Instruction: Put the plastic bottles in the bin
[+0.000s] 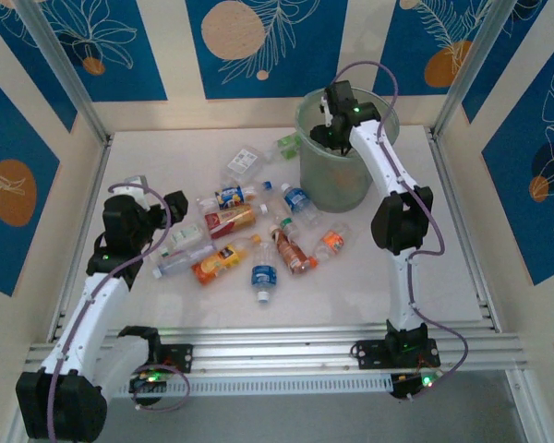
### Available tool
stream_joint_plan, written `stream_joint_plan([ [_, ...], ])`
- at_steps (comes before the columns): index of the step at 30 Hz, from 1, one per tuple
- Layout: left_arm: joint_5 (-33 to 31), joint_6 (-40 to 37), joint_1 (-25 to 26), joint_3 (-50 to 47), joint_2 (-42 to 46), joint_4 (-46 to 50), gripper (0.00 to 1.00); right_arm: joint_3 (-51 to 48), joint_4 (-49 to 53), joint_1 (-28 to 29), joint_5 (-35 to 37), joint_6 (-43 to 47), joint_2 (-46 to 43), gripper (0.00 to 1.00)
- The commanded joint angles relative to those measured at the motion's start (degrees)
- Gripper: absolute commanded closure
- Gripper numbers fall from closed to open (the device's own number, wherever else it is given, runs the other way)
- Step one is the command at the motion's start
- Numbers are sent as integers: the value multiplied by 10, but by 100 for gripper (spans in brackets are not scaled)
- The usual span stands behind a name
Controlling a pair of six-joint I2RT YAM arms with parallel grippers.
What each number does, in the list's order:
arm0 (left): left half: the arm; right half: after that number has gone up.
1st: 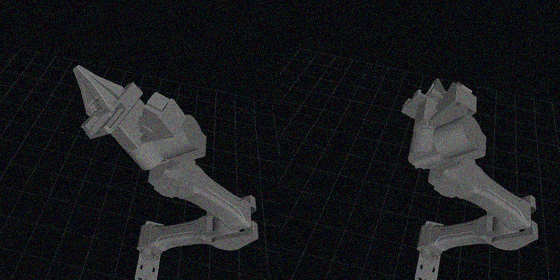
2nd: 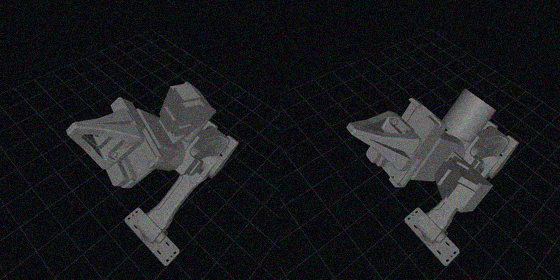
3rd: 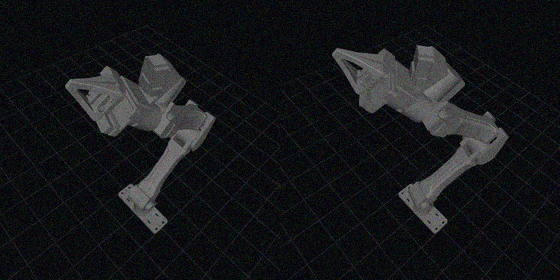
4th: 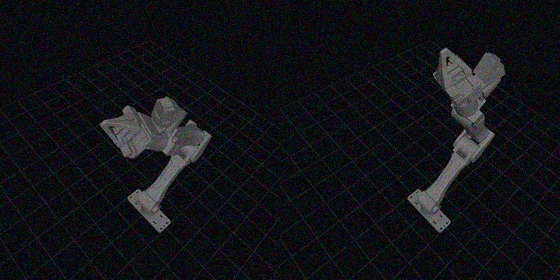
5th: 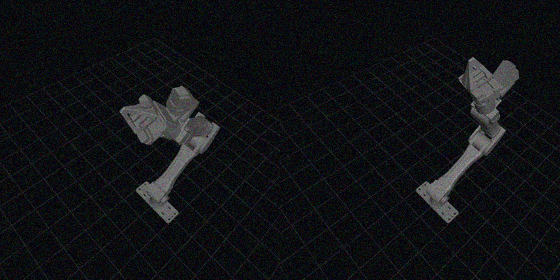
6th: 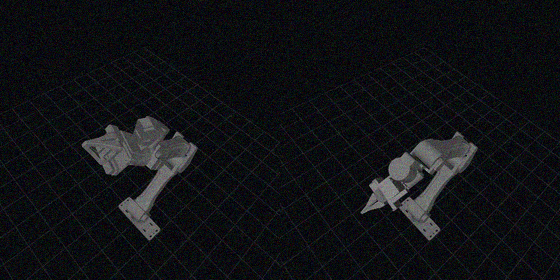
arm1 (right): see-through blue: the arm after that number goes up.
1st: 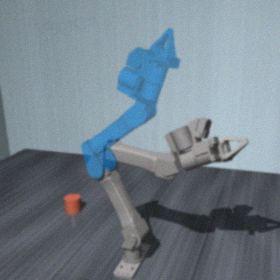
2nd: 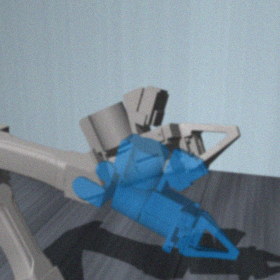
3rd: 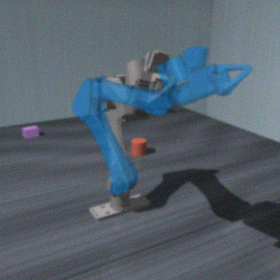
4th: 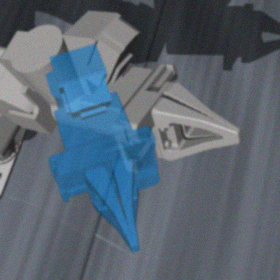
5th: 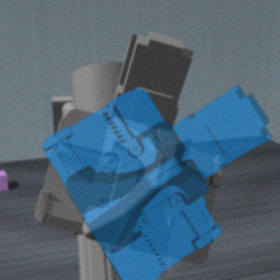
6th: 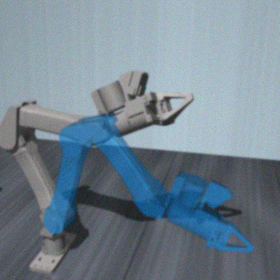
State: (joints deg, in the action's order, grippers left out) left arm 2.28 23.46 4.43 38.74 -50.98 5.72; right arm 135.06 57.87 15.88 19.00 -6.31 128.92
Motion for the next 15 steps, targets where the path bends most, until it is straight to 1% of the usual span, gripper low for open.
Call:
stream_joint_plan([
  [1,-23,-8,4,32,-1,23,1,52,31,2,-9,6,-6,29],
  [4,-32,3,4,46,-12,42,0,79,43,8,9,0,-21,30],
  [8,-18,-3,4,58,-23,52,1,84,47,23,45,-17,-60,29],
  [10,-9,-7,4,61,-24,53,1,78,47,31,64,-27,-84,28],
  [12,-3,-7,4,61,-23,52,0,66,48,41,90,-40,-111,25],
  [15,6,-9,4,59,-20,50,0,26,45,56,122,-66,-162,21],
])
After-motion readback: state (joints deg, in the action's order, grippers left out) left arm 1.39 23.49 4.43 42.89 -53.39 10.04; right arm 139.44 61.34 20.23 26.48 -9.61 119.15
